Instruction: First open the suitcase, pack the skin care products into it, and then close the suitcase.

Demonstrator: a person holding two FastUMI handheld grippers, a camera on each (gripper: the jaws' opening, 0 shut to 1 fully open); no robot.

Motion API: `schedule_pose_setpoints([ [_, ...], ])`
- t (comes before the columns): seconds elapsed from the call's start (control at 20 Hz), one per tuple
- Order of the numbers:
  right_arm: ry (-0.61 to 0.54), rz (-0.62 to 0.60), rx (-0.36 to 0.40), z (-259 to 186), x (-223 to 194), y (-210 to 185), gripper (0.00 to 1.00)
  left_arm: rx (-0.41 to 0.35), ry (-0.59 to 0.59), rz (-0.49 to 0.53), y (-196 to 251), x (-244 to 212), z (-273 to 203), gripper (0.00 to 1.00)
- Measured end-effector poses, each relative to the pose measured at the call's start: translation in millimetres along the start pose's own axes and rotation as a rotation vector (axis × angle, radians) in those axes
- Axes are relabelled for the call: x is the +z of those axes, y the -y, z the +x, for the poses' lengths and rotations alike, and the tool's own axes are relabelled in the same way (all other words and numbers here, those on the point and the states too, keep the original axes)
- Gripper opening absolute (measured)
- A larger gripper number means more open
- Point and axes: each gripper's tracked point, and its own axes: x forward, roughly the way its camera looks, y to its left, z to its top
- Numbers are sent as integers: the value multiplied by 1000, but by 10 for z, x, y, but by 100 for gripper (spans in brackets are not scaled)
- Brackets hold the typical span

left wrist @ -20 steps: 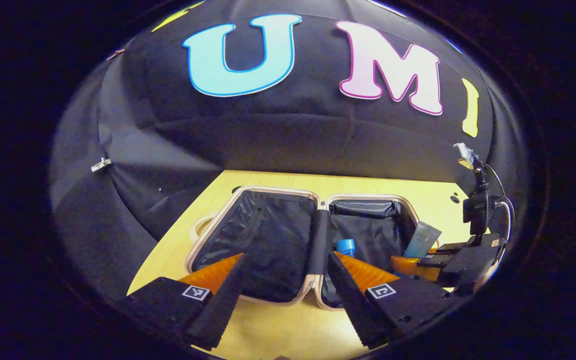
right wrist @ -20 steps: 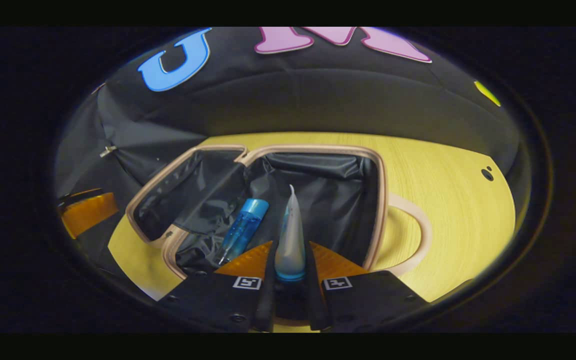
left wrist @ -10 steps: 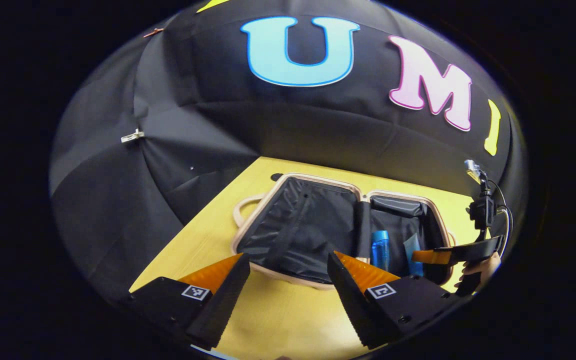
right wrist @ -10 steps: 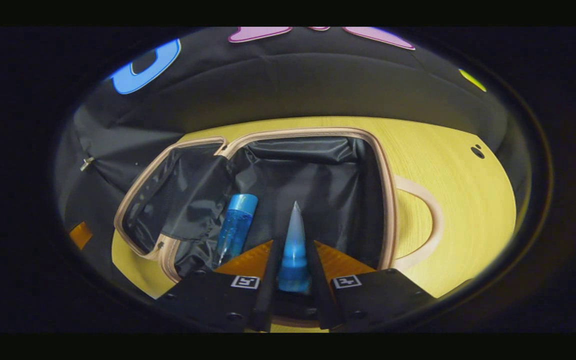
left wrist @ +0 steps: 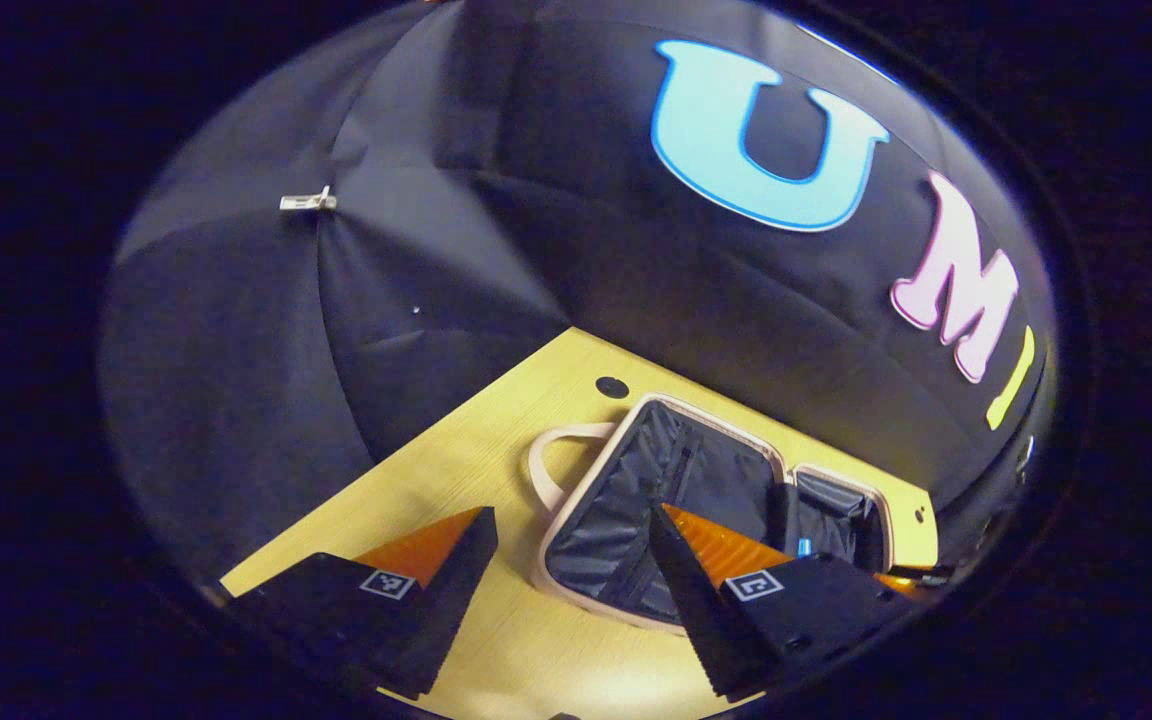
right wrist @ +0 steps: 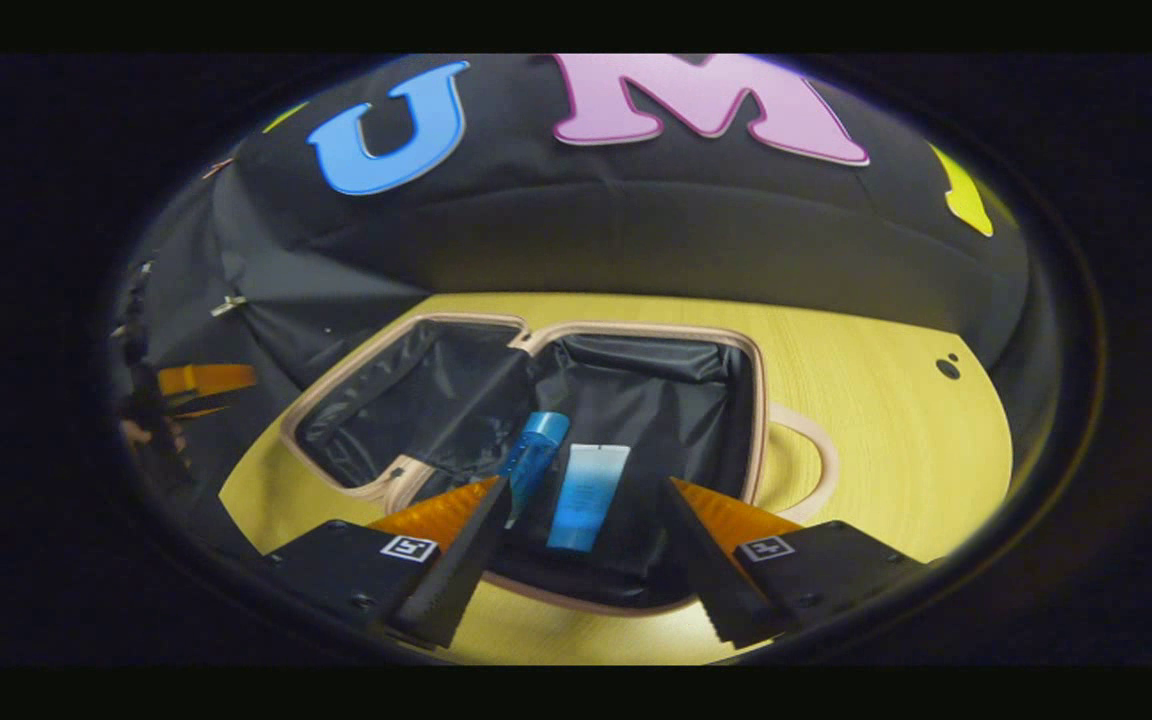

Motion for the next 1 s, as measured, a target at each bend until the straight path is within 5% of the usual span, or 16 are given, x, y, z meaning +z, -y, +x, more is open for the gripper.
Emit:
schedule_pose_setpoints([
  [0.1, 27, -8, 18, -212, 1, -29, 89, -6, -9, -48, -214, 111, 282, 97],
  [0.15, 37, -8, 24, -298, -14, -36, 98, -11, -17, -72, -275, 139, 472, 97],
  [0.35, 38, -47, 34, -610, -155, -6, 97, -81, -133, -288, -216, 31, 1068, 95],
  [0.4, 36, -59, 44, -686, -188, -37, 98, -88, -160, -331, -220, -14, 1183, 89],
  [0.5, 24, -66, 54, -816, -293, -49, 89, -87, -191, -363, -224, -115, 1405, 95],
  [0.55, 19, -68, 56, -858, -348, -44, 98, -83, -217, -373, -218, -173, 1471, 94],
  [0.65, -1, -69, 46, -892, -465, 4, 98, -91, -241, -400, -161, -219, 1555, 92],
  [0.75, -30, -43, 39, -920, -584, 71, 89, -85, -223, -409, -153, -155, 1572, 71],
  [0.8, -26, -26, 37, -938, -594, 96, 98, -47, -205, -395, -218, -106, 1569, 55],
  [0.9, -25, -7, 27, -968, -618, 198, 98, -37, -199, -391, -197, -57, 1439, 18],
  [1.0, -25, 11, 15, -1001, -610, 301, 98, -36, -178, -322, -176, 68, 1325, 12],
])
